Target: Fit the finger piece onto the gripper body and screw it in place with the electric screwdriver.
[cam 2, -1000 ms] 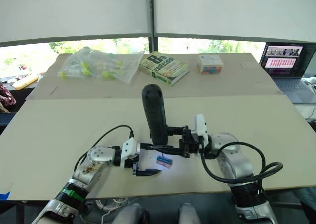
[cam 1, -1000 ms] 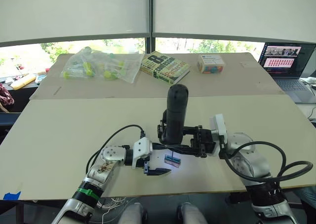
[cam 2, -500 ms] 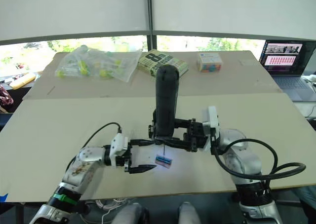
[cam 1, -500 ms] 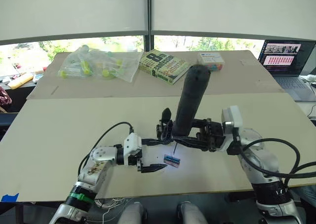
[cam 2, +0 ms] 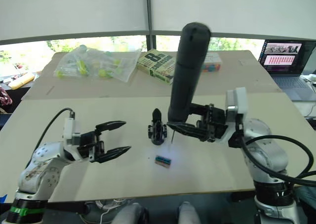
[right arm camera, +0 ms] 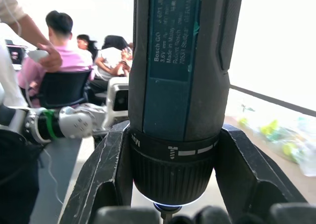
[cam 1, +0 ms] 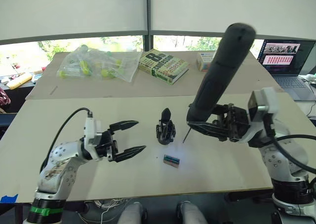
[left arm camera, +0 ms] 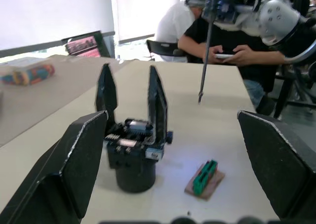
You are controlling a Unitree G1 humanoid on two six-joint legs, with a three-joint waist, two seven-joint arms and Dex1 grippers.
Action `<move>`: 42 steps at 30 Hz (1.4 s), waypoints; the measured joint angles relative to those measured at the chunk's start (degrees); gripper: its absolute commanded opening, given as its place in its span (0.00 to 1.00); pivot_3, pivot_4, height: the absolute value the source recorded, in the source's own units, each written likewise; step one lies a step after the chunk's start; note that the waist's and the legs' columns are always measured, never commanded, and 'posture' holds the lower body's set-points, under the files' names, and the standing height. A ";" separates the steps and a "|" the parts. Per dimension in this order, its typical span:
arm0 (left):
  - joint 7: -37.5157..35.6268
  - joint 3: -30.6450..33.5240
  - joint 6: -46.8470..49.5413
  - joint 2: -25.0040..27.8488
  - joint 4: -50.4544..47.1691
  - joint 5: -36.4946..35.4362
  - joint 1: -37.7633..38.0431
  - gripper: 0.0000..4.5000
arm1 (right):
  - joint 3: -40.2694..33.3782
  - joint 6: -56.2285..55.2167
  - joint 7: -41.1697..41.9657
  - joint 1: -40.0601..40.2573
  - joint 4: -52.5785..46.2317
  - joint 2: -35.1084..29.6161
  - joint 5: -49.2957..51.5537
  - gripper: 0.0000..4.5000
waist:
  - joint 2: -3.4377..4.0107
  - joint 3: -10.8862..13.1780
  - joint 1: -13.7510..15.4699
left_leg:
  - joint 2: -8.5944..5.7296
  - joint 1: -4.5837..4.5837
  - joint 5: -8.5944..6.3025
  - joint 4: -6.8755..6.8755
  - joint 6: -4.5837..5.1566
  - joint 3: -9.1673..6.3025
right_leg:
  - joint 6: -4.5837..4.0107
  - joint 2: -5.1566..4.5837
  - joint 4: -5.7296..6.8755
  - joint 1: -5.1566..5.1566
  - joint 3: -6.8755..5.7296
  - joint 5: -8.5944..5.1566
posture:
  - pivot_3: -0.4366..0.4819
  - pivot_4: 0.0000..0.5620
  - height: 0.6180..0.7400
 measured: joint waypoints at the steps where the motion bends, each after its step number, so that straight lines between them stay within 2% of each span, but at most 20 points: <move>1: -0.03 0.67 -0.01 0.26 -0.04 -0.18 0.34 0.99 | -0.53 0.16 -0.04 -0.07 -0.03 -0.38 0.24 0.43 | 0.00 0.00 0.01 | 0.00 0.00 0.00 0.00 0.00 0.00 | -0.01 0.02 0.00 0.00 0.01 0.00 | 0.48 0.27 1.00; 7: 1.20 6.32 1.14 3.51 -0.89 -1.37 2.89 0.99 | -1.60 2.53 -0.47 -1.96 -0.30 -2.04 2.51 0.43 | -0.03 0.02 0.00 | 0.03 0.00 0.00 0.00 0.00 0.01 | -0.01 0.05 -0.01 0.00 0.03 -0.01 | 0.48 0.27 1.00; 11: 1.21 6.39 0.86 4.30 0.41 0.45 4.68 0.99 | -1.90 3.46 -0.95 -2.48 -0.87 -2.45 3.17 0.43 | -0.04 0.03 0.09 | 0.02 -0.01 0.00 0.00 0.00 0.02 | -0.01 0.06 -0.02 0.00 0.02 -0.02 | 0.48 0.27 1.00; 16: 3.58 1.61 -0.52 2.35 4.47 6.99 2.18 0.99 | -1.86 4.02 -1.39 -3.28 -0.85 -2.39 3.57 0.43 | -0.05 0.03 0.32 | -0.01 -0.01 0.00 0.03 0.00 0.02 | -0.01 0.04 -0.02 0.04 0.03 -0.01 | 0.48 0.27 1.00; 21: 5.28 -8.07 -2.91 -1.84 9.13 15.17 -3.53 0.99 | -1.39 4.18 -1.62 -4.78 -0.85 -2.13 3.61 0.43 | -0.08 0.05 0.19 | -0.01 -0.03 0.00 0.01 0.00 0.03 | 0.00 0.07 -0.01 0.02 0.03 0.00 | 0.48 0.27 1.00; 26: 10.93 -13.54 -2.85 -7.86 13.72 21.19 -9.44 0.99 | -0.94 4.67 -1.49 -4.80 -0.90 -2.12 3.60 0.43 | -0.08 0.05 0.19 | -0.01 -0.04 0.00 0.03 0.00 0.02 | 0.02 0.05 -0.01 0.02 0.05 0.02 | 0.48 0.27 1.00; 33: 12.40 -18.28 -1.86 -11.63 18.88 23.90 -11.22 0.99 | -0.91 5.11 -1.52 -4.80 -1.09 -2.13 3.61 0.43 | -0.09 0.05 0.04 | 0.00 -0.04 0.00 0.02 0.00 0.02 | 0.02 0.07 0.02 0.00 0.05 0.02 | 0.48 0.27 1.00; 42: 15.06 -19.15 -5.57 -15.40 26.93 28.16 -16.01 0.99 | -0.63 5.71 -1.52 -4.92 -1.25 -2.06 3.61 0.43 | -0.09 0.05 0.31 | -0.03 -0.04 0.01 0.06 0.01 0.01 | 0.03 0.02 0.02 0.04 0.05 0.03 | 0.48 0.27 1.00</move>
